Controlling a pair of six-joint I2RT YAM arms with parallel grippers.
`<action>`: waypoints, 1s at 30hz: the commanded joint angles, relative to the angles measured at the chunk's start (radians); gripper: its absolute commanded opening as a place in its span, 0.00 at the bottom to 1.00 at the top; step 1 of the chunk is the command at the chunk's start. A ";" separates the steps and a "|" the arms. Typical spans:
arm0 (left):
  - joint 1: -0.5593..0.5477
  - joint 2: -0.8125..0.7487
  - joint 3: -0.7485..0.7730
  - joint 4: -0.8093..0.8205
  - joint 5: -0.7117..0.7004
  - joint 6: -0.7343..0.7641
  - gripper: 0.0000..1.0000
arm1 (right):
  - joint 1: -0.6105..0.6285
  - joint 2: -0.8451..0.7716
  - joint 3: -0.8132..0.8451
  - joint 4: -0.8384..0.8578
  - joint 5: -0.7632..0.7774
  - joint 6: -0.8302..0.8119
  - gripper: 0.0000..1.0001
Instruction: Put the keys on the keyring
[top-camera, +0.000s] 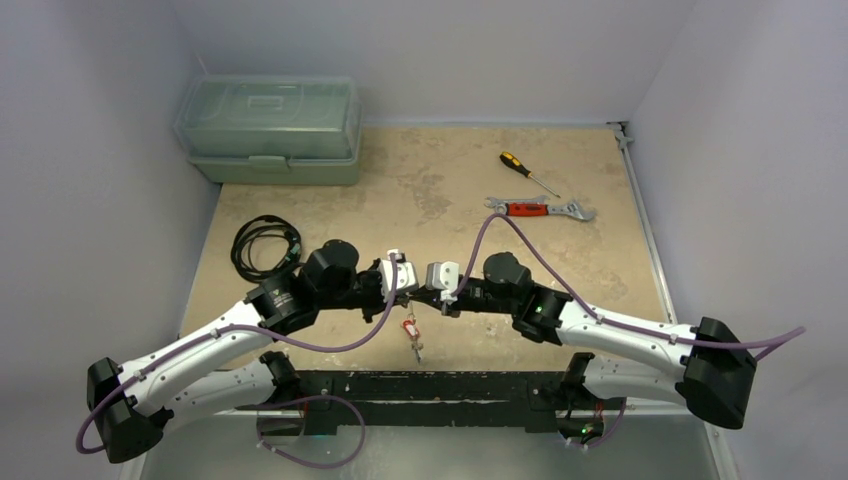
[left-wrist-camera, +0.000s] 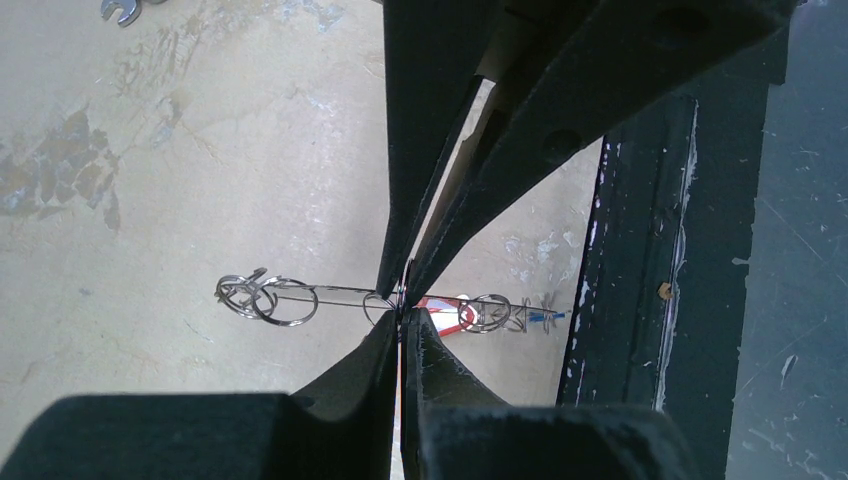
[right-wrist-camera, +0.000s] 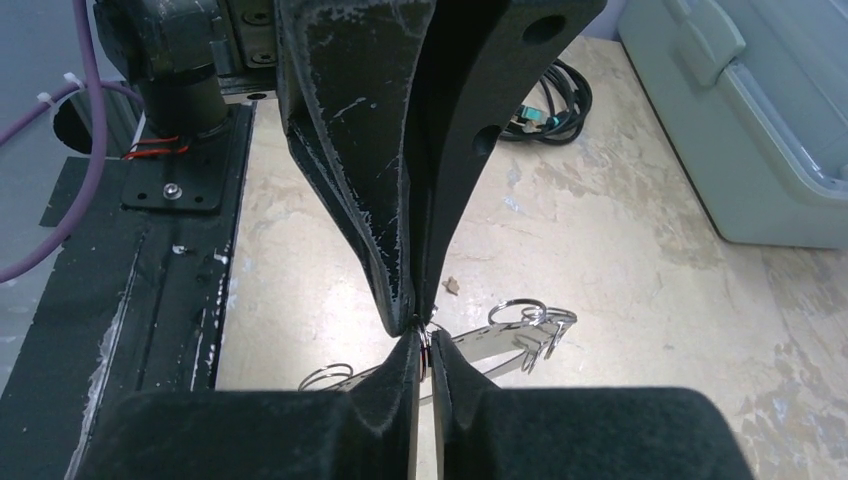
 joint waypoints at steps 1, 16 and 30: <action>0.004 -0.019 0.040 0.043 0.029 0.007 0.00 | 0.006 -0.006 0.014 0.043 -0.004 -0.009 0.05; 0.003 -0.166 -0.005 0.121 -0.067 -0.024 0.39 | 0.006 -0.115 -0.064 0.179 -0.022 0.000 0.00; 0.013 -0.346 -0.166 0.371 0.075 -0.017 0.54 | 0.006 -0.229 -0.145 0.313 -0.043 0.050 0.00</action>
